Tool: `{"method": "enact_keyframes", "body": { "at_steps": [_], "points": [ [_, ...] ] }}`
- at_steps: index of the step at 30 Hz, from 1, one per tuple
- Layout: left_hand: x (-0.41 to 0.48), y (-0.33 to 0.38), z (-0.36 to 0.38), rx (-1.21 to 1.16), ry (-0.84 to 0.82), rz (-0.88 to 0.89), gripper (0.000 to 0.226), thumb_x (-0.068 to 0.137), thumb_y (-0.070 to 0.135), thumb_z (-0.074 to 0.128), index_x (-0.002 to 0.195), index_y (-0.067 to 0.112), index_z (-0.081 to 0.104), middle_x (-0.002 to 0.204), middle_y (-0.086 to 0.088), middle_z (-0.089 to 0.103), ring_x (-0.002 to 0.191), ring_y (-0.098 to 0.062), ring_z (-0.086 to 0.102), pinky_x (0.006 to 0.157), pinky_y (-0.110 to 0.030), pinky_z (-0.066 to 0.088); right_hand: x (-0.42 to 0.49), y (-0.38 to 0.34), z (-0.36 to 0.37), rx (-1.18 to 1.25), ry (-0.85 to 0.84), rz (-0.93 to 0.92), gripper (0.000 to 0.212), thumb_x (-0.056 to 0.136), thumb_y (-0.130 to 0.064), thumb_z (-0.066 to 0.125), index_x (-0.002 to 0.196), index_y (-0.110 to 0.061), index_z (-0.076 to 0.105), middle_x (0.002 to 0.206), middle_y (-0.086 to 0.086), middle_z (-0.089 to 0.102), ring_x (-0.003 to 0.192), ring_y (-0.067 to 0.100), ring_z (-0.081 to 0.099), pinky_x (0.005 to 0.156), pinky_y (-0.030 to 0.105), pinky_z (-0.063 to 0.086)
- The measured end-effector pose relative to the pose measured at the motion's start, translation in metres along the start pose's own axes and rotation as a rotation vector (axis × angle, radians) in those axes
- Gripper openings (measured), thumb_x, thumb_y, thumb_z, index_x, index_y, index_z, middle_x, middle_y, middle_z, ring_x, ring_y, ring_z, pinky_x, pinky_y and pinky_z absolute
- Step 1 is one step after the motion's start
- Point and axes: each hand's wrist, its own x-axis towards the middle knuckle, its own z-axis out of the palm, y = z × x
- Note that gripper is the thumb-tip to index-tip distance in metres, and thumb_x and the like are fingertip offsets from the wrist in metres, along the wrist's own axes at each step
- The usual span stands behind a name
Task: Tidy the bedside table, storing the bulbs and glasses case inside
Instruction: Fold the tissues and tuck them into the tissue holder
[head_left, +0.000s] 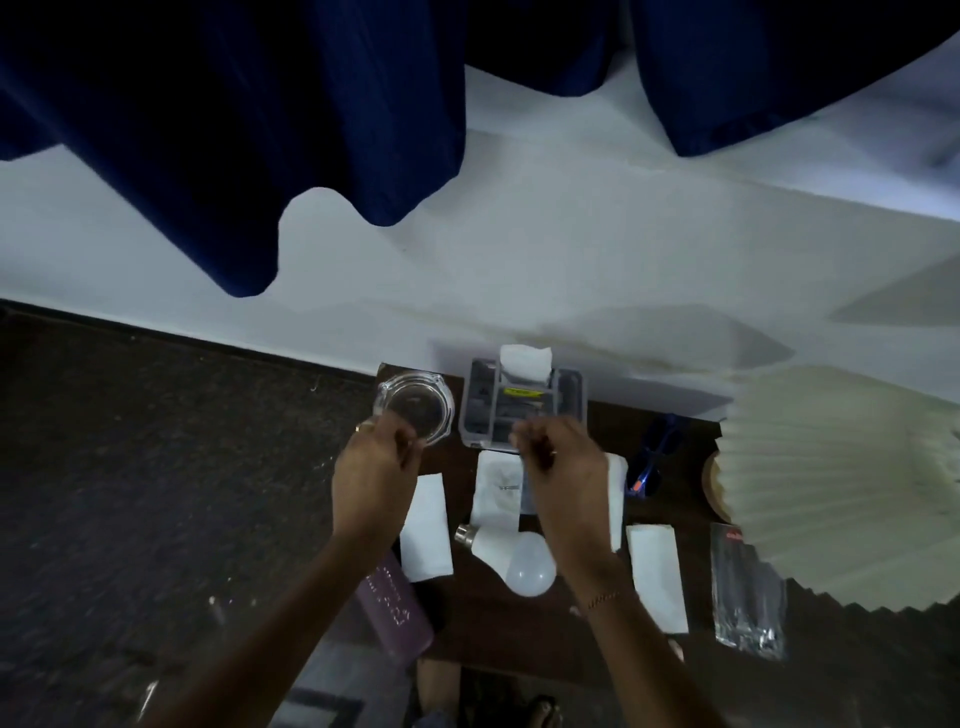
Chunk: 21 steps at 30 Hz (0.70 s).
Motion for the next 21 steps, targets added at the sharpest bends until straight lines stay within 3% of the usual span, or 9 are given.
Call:
{"method": "enact_keyframes", "body": {
  "at_steps": [3,5,8,13,17,21],
  "points": [
    [-0.021,-0.016,0.000,0.054,-0.048,-0.062,0.006,0.084,0.021,0.064,0.085,0.018,0.059,0.080,0.003,0.057,0.068,-0.007,0.049,0.053,-0.017,0.029,-0.023,-0.008,0.023,0.015,-0.159,-0.039,0.010,0.085,-0.012,0.063,0.094,-0.012,0.068,0.093,0.003,0.068,0.084,0.010,0.063,0.078,0.021,0.051],
    [-0.029,-0.023,0.003,0.102,-0.084,-0.097,0.007,0.084,0.022,0.064,0.088,0.018,0.060,0.086,-0.001,0.059,0.070,-0.009,0.047,0.058,-0.022,0.032,-0.027,-0.010,0.039,-0.007,-0.249,-0.052,0.014,0.086,-0.010,0.060,0.098,-0.011,0.069,0.096,0.005,0.069,0.087,0.012,0.064,0.081,0.021,0.050],
    [-0.029,-0.031,0.011,0.156,-0.132,-0.096,0.015,0.084,0.020,0.064,0.098,0.016,0.061,0.094,-0.005,0.062,0.080,-0.017,0.057,0.063,-0.025,0.037,-0.023,-0.003,0.061,-0.096,-0.375,-0.021,0.021,0.090,-0.013,0.055,0.107,-0.011,0.067,0.106,0.006,0.068,0.097,0.014,0.062,0.085,0.018,0.043],
    [-0.014,-0.039,0.027,0.181,-0.172,-0.084,0.025,0.082,0.018,0.066,0.107,0.017,0.062,0.102,-0.004,0.063,0.093,-0.019,0.061,0.067,-0.023,0.038,-0.006,0.009,0.087,-0.236,-0.516,-0.023,0.029,0.090,-0.015,0.055,0.119,-0.008,0.060,0.119,0.011,0.063,0.112,0.022,0.056,0.098,0.030,0.042],
    [-0.010,-0.045,0.034,0.216,-0.230,-0.099,0.027,0.083,0.018,0.066,0.109,0.016,0.061,0.105,-0.005,0.062,0.093,-0.019,0.061,0.067,-0.022,0.039,0.001,0.012,0.100,-0.330,-0.615,-0.013,0.028,0.089,-0.014,0.055,0.116,-0.007,0.059,0.120,0.012,0.059,0.111,0.024,0.054,0.095,0.032,0.042],
    [-0.008,-0.049,0.038,0.212,-0.232,-0.105,0.019,0.084,0.017,0.063,0.103,0.015,0.062,0.102,-0.005,0.062,0.091,-0.020,0.060,0.065,-0.024,0.036,-0.002,0.012,0.107,-0.367,-0.601,-0.055,0.024,0.088,-0.012,0.055,0.111,-0.007,0.060,0.118,0.010,0.058,0.107,0.023,0.055,0.092,0.031,0.043]
  ]
}}
